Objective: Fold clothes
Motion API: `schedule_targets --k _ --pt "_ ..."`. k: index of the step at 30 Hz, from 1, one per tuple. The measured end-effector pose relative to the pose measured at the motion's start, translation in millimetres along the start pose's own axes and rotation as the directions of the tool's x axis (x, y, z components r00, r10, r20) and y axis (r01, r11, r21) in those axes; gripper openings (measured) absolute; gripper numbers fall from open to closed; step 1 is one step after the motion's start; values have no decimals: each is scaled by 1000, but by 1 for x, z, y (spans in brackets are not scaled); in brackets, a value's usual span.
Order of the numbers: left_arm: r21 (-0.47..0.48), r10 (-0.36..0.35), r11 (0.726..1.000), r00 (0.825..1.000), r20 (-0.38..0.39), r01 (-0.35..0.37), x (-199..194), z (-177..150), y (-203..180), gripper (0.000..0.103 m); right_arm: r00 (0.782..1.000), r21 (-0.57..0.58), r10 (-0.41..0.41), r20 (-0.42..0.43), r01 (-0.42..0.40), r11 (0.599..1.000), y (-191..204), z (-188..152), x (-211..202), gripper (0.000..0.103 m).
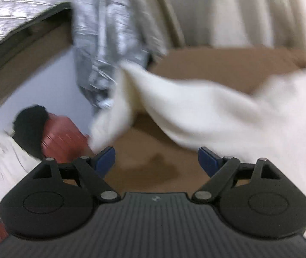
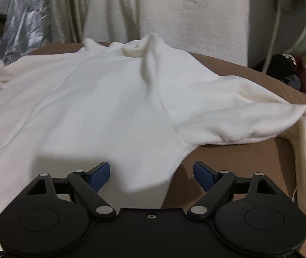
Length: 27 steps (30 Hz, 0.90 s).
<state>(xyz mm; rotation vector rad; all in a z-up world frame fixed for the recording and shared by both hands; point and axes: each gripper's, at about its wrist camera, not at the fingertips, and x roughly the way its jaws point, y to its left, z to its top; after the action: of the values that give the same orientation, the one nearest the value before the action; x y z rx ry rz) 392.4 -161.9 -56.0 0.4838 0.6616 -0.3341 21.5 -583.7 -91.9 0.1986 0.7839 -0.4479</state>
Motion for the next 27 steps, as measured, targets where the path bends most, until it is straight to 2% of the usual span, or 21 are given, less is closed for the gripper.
schedule_targets --k 2,4,5,7,10,12,13,15,18,19,21,23,27 --pt "11 -59 998 998 -30 59 -21 -26 -15 84 1000 30 5 4 -5 1000 -5 -4 -1 88" --pt "-25 -148 989 985 -92 146 -39 -51 -27 84 1000 72 21 -4 -20 997 -10 -11 -3 88" --pt "-66 -192 981 972 -135 184 -44 -62 -32 85 999 97 32 -11 -31 995 -12 -16 -5 88" --pt "-152 -260 962 927 -271 225 -49 -83 -44 85 998 156 60 -26 -55 986 -16 -33 -11 89" --pt "-248 -222 957 928 -299 149 -66 -107 -49 86 995 237 101 7 -100 966 -19 -55 -21 89" --pt "-289 -175 953 939 -297 86 -75 -122 -46 95 989 217 146 -5 -141 966 -13 -60 -29 89" --pt "-323 -154 945 942 -297 53 -78 -130 -42 96 983 192 180 -20 -173 966 -10 -60 -34 89" --pt "-383 -164 923 945 -285 45 -81 -145 -31 97 966 140 253 -59 -243 960 -3 -63 -46 89" --pt "-267 -109 963 962 -252 39 -86 -154 -31 99 943 47 295 -154 -291 956 12 -80 -61 89" --pt "-175 -40 985 970 -239 -2 -84 -156 -30 101 934 16 306 -187 -308 951 18 -86 -66 89" --pt "-84 21 996 982 -189 -37 -89 -163 -27 103 915 -7 331 -232 -342 940 27 -101 -76 90" --pt "-135 -25 991 980 -195 -1 -91 -167 -16 103 890 26 383 -247 -389 921 32 -114 -85 91" --pt "-275 -107 961 967 -232 40 -93 -175 5 103 858 88 459 -233 -451 888 36 -143 -102 92"
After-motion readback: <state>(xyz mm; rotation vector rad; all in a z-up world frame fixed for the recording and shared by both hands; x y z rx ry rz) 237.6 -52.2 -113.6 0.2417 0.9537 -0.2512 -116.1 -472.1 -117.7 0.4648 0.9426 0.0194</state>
